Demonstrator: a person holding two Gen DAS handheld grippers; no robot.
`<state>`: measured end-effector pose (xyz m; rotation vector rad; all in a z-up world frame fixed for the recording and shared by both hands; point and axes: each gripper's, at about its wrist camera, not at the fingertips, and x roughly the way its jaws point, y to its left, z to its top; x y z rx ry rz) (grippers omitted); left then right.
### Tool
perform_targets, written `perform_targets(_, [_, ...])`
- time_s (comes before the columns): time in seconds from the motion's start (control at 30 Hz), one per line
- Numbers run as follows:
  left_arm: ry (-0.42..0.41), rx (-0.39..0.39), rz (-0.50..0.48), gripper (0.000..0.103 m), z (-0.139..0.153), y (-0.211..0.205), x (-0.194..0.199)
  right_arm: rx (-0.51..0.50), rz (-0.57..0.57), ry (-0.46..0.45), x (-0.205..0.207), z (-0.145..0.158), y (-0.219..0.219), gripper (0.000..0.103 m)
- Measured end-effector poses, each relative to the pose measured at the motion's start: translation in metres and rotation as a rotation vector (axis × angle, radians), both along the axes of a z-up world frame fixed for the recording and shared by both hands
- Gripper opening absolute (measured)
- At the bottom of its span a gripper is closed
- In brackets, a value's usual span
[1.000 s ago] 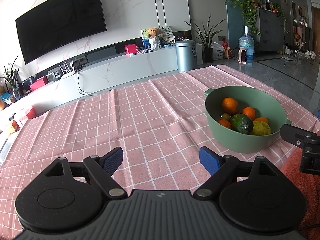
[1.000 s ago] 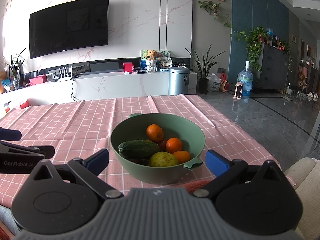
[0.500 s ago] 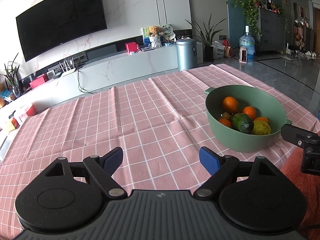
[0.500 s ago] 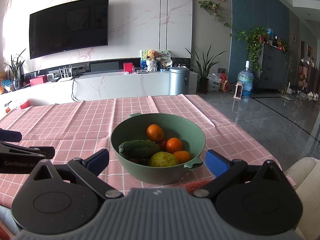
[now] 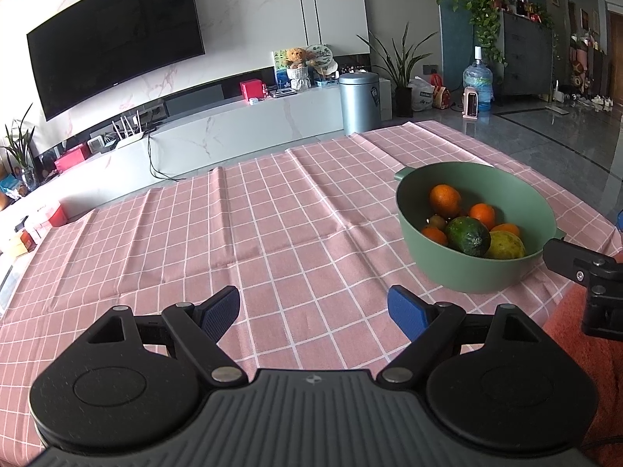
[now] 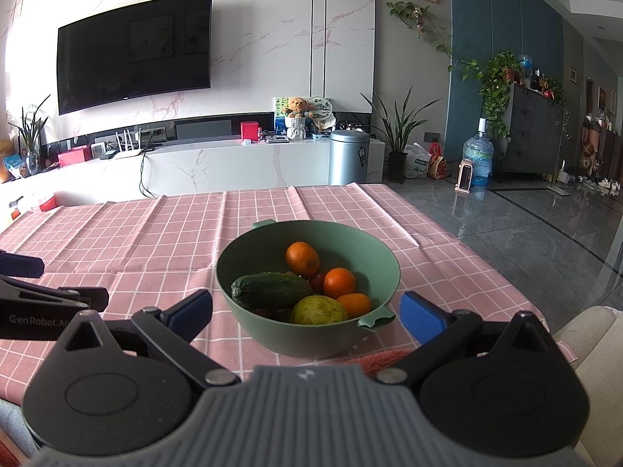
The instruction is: Organize fruits
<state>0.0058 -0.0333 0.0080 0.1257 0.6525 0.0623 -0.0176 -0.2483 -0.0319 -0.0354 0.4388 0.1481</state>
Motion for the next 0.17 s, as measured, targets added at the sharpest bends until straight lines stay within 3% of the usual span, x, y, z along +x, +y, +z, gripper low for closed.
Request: perform_targets(0.17, [-0.004, -0.016, 0.005, 0.100, 0.0024, 0.0025, -0.0004, -0.001, 0.000, 0.000, -0.0002, 0.0001, -0.0001, 0.098])
